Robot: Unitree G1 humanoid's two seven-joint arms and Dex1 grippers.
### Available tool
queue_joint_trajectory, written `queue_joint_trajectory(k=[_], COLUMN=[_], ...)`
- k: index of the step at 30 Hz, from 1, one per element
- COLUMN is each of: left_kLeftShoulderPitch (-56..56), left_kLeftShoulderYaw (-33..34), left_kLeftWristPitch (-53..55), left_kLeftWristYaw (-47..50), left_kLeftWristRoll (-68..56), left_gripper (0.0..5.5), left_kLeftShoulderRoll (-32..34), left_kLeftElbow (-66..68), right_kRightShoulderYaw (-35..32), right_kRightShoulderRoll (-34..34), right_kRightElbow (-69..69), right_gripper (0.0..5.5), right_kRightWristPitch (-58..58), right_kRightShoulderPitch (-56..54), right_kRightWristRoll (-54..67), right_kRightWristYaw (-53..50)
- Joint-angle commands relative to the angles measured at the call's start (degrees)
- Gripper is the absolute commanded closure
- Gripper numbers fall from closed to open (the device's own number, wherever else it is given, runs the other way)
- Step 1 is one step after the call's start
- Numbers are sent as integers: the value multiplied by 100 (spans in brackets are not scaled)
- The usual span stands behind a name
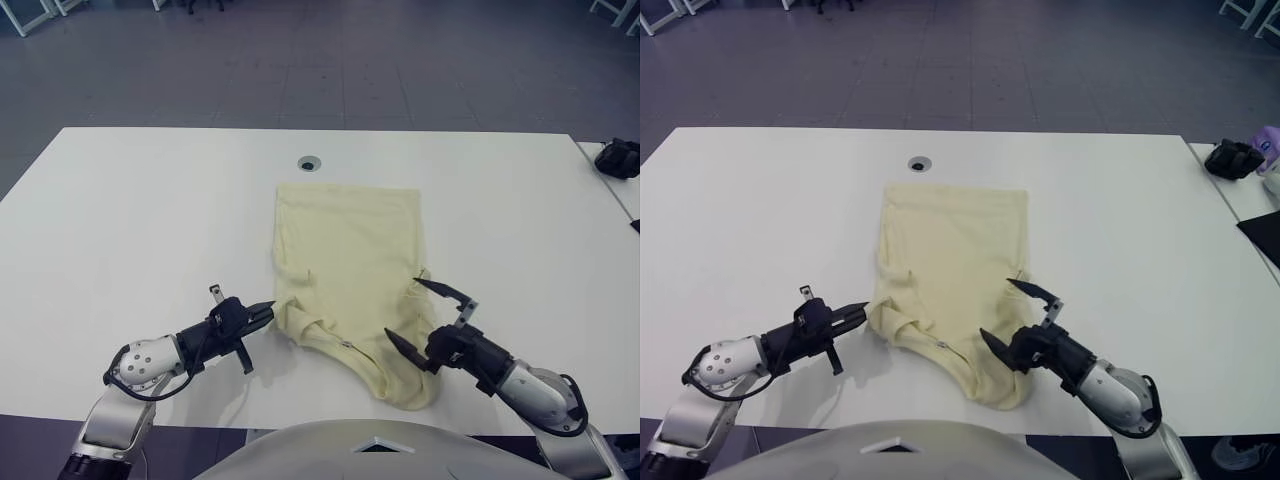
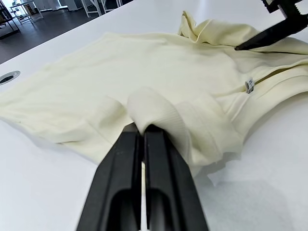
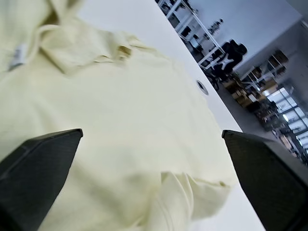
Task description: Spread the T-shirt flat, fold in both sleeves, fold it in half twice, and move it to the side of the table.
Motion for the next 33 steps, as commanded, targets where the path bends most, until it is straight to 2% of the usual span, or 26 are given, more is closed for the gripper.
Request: queue_joint_trajectory(k=[1, 3, 6, 15, 29, 33], left_kLeftShoulderPitch=[-29, 41, 125, 77, 72, 74], left_kLeftShoulderYaw=[20, -12, -40, -43, -49, -50], left_kLeftWristPitch=[-30, -63, -104, -139, -129, -124], left_kLeftWristYaw=[32, 45, 83, 125, 130, 125], left_kLeftWristRoll=[45, 63, 91, 99, 98, 91], left_gripper=[550, 550, 550, 550, 550, 550], left_kLeftShoulderRoll=[2, -25, -60, -66, -67, -64], left_kLeftElbow=[35, 36, 27, 74, 130, 132], right_kRightShoulderYaw=[-1151, -1499, -1646, -1045, -162, -426], right_kRightShoulderRoll=[81, -26, -187, -371, -42, -104], right_kRightElbow=[57, 224, 341, 494, -969, -946], right_gripper=[11, 11, 11, 11, 11, 11], right_kRightWristPitch=[746, 793, 746, 716, 721, 775], right_kRightShoulderPitch=[-252, -127, 246, 628, 532, 550], right_kRightWristRoll=[381, 451, 420, -266, 113, 343], right_kRightWristYaw=[-536, -587, -427, -186, 63, 27])
